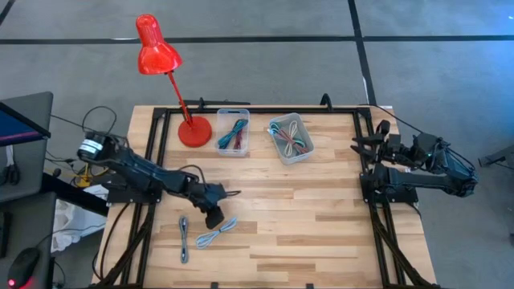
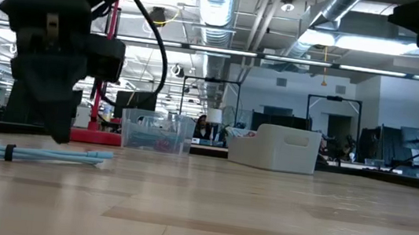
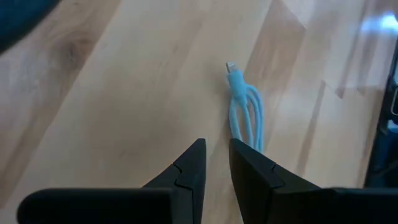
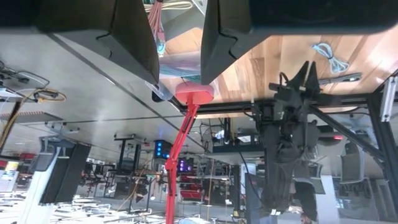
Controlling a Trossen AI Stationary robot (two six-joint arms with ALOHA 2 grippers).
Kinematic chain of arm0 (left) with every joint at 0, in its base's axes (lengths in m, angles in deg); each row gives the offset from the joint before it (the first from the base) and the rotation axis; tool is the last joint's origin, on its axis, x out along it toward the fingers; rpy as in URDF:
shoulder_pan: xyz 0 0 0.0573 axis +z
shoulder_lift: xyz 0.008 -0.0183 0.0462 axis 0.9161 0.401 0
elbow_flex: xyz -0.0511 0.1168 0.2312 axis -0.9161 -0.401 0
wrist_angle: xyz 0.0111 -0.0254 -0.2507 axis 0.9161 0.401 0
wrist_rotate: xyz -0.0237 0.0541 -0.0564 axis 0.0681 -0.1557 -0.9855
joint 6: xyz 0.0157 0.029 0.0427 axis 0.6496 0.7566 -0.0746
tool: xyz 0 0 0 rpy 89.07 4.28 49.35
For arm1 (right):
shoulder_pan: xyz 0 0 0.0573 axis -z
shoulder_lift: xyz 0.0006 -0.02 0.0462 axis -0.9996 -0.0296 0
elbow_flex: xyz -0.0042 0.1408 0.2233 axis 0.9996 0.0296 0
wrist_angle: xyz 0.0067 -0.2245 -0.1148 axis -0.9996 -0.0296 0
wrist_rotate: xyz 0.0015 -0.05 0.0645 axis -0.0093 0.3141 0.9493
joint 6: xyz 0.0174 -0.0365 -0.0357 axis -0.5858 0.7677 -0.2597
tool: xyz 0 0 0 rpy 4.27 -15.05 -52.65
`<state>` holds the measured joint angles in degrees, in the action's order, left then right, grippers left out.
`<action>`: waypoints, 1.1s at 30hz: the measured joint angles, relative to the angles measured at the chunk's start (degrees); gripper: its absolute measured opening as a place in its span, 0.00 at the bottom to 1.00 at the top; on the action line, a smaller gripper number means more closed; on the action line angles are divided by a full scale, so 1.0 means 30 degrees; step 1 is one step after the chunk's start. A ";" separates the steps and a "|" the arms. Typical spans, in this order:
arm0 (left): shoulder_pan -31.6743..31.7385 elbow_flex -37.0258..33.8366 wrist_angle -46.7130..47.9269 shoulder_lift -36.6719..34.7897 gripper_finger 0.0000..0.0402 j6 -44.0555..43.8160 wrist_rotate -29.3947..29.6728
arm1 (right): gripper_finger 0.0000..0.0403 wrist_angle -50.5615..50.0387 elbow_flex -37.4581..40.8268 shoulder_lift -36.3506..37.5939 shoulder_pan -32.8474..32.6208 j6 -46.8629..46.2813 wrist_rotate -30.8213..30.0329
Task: Pick & Place USB Port
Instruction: Put the light blue USB cable into the gray bin
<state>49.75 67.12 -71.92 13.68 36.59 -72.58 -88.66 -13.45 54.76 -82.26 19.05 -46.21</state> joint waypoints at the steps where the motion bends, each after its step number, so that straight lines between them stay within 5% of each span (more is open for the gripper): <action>1: -0.0004 0.0000 -0.0224 0.0263 0.18 0.0000 0.0000 | 0.28 0.0007 0.0000 0.0000 0.0000 0.0064 0.0033; 12: -0.0018 0.0009 -0.3896 0.2195 0.18 -0.0987 -0.0701 | 0.28 0.0047 0.0000 0.0000 0.0000 0.0063 0.0042; 33: -0.1048 0.0022 -0.4796 0.2989 0.17 -0.2426 -0.0779 | 0.28 0.0051 0.0000 0.0000 0.0000 -0.0007 0.0071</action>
<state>46.61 67.18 -86.30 22.64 29.31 -74.92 -88.50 -13.45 54.76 -82.26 19.03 -46.00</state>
